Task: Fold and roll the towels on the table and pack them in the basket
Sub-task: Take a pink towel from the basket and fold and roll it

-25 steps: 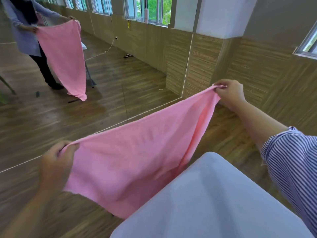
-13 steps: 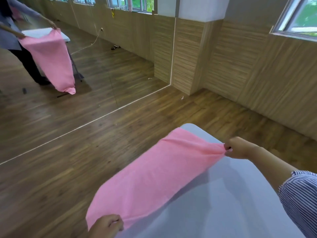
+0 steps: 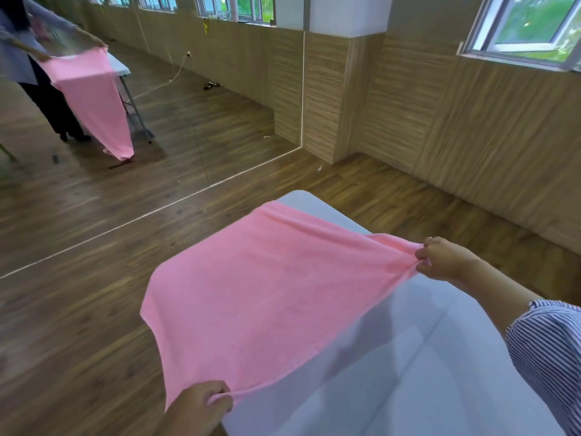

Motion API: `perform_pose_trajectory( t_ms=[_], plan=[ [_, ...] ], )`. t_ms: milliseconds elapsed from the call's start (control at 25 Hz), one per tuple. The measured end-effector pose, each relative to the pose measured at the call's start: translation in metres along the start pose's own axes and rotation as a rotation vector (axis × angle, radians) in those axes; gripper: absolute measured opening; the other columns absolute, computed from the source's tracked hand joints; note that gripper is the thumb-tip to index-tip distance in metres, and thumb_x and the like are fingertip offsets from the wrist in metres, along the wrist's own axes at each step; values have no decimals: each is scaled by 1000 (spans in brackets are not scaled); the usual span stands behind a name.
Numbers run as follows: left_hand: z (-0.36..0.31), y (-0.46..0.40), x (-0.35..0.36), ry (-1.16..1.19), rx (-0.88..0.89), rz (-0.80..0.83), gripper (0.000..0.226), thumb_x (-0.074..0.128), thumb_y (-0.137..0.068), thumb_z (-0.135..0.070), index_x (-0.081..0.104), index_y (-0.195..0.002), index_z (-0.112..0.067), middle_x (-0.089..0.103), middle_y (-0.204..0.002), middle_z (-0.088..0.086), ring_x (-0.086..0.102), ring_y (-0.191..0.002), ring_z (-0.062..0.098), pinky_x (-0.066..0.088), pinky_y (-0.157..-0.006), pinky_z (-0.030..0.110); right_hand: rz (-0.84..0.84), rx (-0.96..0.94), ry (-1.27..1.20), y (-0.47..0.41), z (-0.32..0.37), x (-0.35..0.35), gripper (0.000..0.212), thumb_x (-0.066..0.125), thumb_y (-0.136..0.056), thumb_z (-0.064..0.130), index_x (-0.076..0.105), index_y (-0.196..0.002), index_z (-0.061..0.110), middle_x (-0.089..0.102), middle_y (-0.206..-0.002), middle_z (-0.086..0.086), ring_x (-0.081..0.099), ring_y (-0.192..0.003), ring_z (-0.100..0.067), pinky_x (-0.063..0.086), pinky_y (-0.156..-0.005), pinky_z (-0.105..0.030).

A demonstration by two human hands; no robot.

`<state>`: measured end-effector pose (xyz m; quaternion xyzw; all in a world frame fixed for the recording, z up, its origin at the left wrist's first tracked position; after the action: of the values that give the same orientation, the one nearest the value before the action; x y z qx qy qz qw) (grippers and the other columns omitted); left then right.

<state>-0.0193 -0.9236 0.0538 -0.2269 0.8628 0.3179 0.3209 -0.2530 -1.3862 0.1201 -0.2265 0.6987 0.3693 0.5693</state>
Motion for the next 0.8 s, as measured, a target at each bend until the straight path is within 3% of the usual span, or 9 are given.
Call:
perform_pose_trajectory(
  t_ms=[120, 240, 360, 480, 680, 800],
  plan=[
    [-15, 32, 24, 17, 15, -26, 28, 67, -79, -21, 62, -59, -40, 60, -63, -13, 52, -66, -2, 41, -65, 11, -13, 34, 9, 47, -10, 12, 17, 50, -86, 32, 59, -74, 25, 39, -87, 2, 48, -105, -20, 40, -73, -26],
    [-29, 67, 49, 38, 40, -84, 19, 67, -81, -27, 62, -70, -42, 61, -68, -15, 55, -67, 3, 41, -68, 14, -49, 59, -3, 93, -18, 25, 20, 47, -87, 31, 64, -89, 19, 39, -89, 2, 46, -106, -18, 36, -71, -26],
    [-41, 107, 76, 53, 65, -155, 8, 61, -78, -38, 61, -80, -45, 62, -73, -20, 59, -74, 7, 42, -72, 18, -78, 76, -56, 142, -31, 35, 22, 47, -86, 28, 65, -92, 16, 43, -90, -1, 48, -105, -21, 39, -73, -28],
    [-48, 155, 112, 29, 75, -163, 14, 64, -85, -23, 64, -82, -37, 63, -74, -18, 59, -75, 6, 42, -74, 18, -75, 83, -73, 195, -52, 48, 20, 48, -86, 25, 64, -89, 14, 43, -90, -3, 49, -103, -25, 41, -75, -30],
    [-62, 218, 188, 86, 35, -135, 16, 63, -88, -20, 66, -75, -30, 64, -75, -18, 59, -75, 4, 39, -70, 11, -32, 116, -94, 254, -100, 87, 18, 46, -84, 27, 61, -74, 23, 47, -90, -3, 49, -101, -23, 48, -79, -36],
    [-74, 241, 235, 114, 2, -125, 14, 62, -86, -29, 61, -83, -42, 64, -74, -14, 58, -71, 3, 41, -70, 17, -50, 126, -104, 274, -135, 118, 20, 47, -85, 29, 63, -91, 19, 51, -102, -3, 47, -96, -21, 47, -79, -35]
  ],
)
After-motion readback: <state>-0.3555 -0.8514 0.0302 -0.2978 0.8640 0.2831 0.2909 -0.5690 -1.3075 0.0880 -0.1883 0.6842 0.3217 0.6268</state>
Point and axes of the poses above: each hand's wrist, its own y-axis away from the middle knuckle, its own x-axis out of the palm, z = x × y, the point moved 3 cm from there along -y, towards the middle knuckle
